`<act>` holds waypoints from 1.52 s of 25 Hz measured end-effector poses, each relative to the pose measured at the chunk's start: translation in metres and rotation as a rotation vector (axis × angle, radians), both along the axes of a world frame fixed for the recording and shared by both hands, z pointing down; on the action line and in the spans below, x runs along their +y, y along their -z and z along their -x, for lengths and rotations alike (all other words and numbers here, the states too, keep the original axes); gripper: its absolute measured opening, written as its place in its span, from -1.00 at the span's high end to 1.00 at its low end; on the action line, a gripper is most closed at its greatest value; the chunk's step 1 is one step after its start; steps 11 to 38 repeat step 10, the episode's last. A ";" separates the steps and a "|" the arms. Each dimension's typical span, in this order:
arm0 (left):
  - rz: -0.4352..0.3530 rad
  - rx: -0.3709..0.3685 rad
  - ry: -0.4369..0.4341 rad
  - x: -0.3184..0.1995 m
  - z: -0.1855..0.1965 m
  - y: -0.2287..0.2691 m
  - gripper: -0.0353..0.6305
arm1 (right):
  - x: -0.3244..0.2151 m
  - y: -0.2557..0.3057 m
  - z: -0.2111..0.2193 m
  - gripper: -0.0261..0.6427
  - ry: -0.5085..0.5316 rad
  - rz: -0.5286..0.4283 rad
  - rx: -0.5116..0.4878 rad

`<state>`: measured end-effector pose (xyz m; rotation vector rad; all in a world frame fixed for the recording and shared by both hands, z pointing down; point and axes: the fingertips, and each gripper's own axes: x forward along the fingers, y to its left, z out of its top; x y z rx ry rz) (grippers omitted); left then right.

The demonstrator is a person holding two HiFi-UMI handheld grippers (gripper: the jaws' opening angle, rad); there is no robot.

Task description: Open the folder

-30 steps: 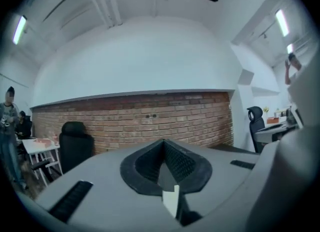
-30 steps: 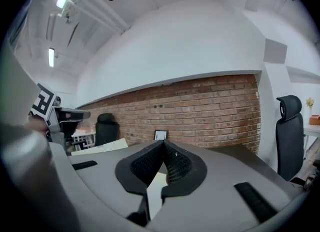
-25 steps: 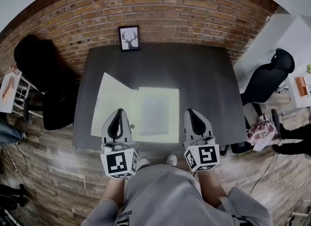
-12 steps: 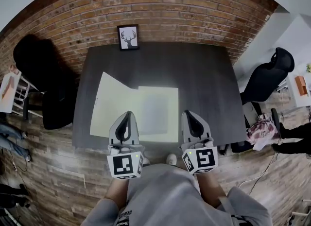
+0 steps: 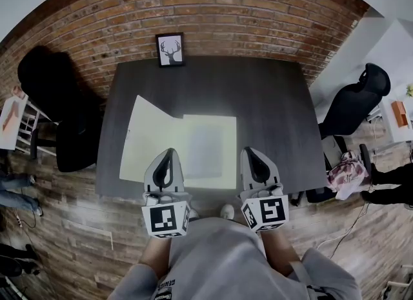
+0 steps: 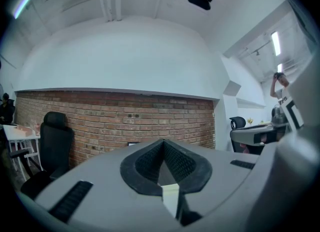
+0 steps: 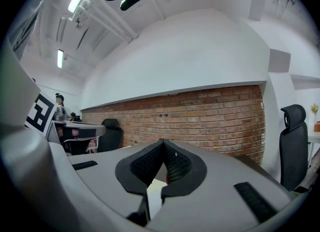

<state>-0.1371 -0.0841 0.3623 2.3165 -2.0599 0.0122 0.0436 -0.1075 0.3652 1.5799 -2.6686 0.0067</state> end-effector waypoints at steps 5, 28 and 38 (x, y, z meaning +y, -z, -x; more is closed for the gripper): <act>-0.001 -0.003 0.000 0.000 0.000 0.001 0.88 | 0.001 0.000 -0.001 0.93 -0.001 0.001 0.001; 0.006 -0.001 0.008 0.000 0.000 0.000 0.88 | 0.000 0.001 -0.002 0.93 0.000 0.000 0.002; 0.006 -0.001 0.008 0.000 0.000 0.000 0.88 | 0.000 0.001 -0.002 0.93 0.000 0.000 0.002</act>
